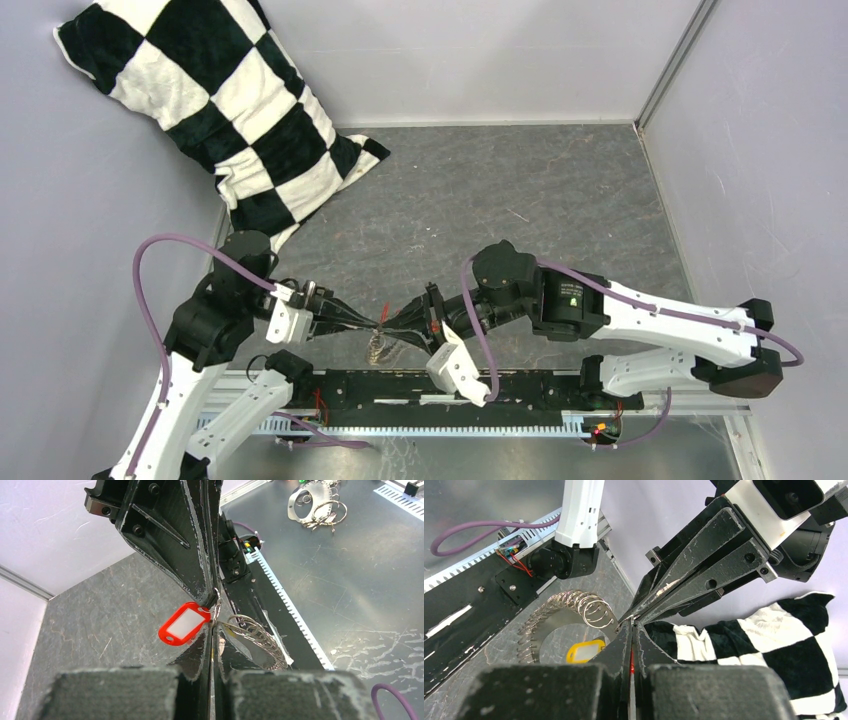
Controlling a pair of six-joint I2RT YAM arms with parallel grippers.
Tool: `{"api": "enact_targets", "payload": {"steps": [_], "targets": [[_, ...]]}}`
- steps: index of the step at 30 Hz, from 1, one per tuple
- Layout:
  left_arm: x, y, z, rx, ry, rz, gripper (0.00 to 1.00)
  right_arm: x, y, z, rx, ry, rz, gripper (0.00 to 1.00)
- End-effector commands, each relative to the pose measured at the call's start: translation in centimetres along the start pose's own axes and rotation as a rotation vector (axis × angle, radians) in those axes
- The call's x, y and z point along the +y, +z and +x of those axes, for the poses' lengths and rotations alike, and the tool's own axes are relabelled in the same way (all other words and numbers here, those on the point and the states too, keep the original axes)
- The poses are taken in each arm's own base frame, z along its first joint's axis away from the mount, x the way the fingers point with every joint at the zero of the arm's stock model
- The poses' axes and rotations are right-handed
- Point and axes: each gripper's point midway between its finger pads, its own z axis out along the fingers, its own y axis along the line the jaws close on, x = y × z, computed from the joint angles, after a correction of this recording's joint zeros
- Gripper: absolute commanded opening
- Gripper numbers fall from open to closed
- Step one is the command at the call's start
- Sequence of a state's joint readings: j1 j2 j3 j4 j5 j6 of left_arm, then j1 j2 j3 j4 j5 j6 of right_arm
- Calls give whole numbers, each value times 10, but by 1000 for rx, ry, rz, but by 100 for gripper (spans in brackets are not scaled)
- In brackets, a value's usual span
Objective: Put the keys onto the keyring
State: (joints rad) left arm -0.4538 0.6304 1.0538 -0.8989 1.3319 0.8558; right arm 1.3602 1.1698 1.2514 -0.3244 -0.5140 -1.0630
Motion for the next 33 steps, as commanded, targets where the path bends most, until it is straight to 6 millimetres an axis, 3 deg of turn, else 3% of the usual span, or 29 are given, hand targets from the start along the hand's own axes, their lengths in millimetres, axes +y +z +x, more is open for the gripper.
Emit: {"api": "enact_targets", "payload": {"steps": [1, 11, 26, 31, 33], "targets": [[7, -2, -2, 21, 92, -13, 2, -24, 3, -24, -73, -29, 38, 0], [7, -2, -1, 21, 109, -11, 2, -23, 5, -22, -49, 54, -2, 1], [7, -1, -1, 16, 120, -5, 2, -34, 13, 1, 48, 176, 42, 3], [7, -1, -1, 17, 135, -7, 2, -37, 15, 13, 100, 216, 71, 9], [7, -1, -1, 17, 137, -6, 2, -38, 15, 16, 116, 232, 78, 17]]}}
